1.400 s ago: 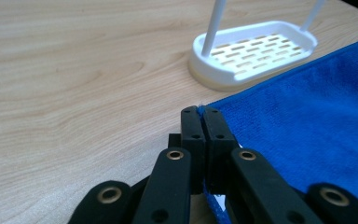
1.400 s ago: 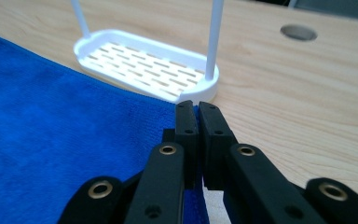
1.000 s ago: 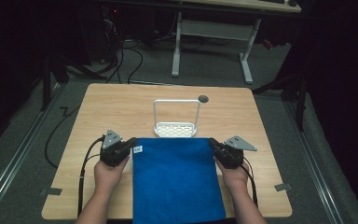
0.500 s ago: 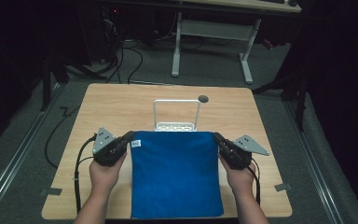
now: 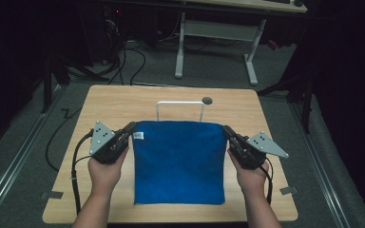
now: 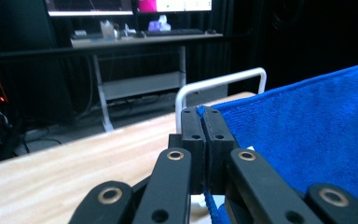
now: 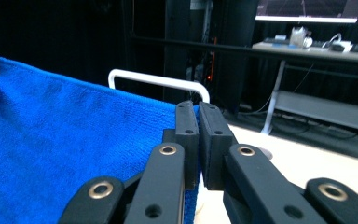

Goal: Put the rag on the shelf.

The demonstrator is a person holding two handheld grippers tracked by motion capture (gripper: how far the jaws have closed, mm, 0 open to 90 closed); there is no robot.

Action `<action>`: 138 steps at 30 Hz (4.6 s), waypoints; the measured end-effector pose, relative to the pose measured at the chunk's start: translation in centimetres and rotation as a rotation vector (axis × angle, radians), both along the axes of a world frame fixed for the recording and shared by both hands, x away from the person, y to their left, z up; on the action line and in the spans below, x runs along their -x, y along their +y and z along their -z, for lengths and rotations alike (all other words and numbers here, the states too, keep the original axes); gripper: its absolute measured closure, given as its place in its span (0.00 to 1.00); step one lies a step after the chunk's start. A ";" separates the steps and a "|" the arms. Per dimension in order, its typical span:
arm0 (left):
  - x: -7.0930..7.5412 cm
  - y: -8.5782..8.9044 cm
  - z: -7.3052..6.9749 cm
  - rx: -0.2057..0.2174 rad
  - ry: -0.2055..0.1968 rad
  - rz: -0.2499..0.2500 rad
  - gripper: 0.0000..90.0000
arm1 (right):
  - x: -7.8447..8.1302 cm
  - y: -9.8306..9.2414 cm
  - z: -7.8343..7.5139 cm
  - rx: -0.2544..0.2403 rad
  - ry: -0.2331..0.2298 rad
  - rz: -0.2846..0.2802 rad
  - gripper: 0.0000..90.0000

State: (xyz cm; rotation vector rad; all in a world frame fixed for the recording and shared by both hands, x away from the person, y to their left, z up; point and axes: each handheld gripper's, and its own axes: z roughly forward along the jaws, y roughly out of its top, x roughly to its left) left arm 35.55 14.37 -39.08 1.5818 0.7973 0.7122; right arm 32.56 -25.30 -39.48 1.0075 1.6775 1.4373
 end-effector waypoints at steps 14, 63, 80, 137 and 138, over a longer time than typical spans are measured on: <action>-0.5 -0.4 -3.2 0.039 -0.097 -0.016 0.99 | -0.1 0.1 -3.5 -0.022 -0.107 0.026 0.97; -13.0 -2.2 -8.8 -0.085 -0.152 -0.146 0.99 | -11.3 0.4 -9.2 0.038 -0.125 0.124 0.97; -15.9 -3.1 -7.6 -0.185 -0.061 -0.179 0.99 | -15.4 0.5 -8.1 0.094 -0.056 0.156 0.97; -15.8 -3.4 8.2 -0.274 0.289 -0.049 0.99 | -15.9 0.2 5.0 0.186 0.236 0.109 0.97; -15.8 -3.4 8.3 -0.276 0.292 -0.048 0.99 | -15.9 0.2 5.3 0.185 0.238 0.108 0.97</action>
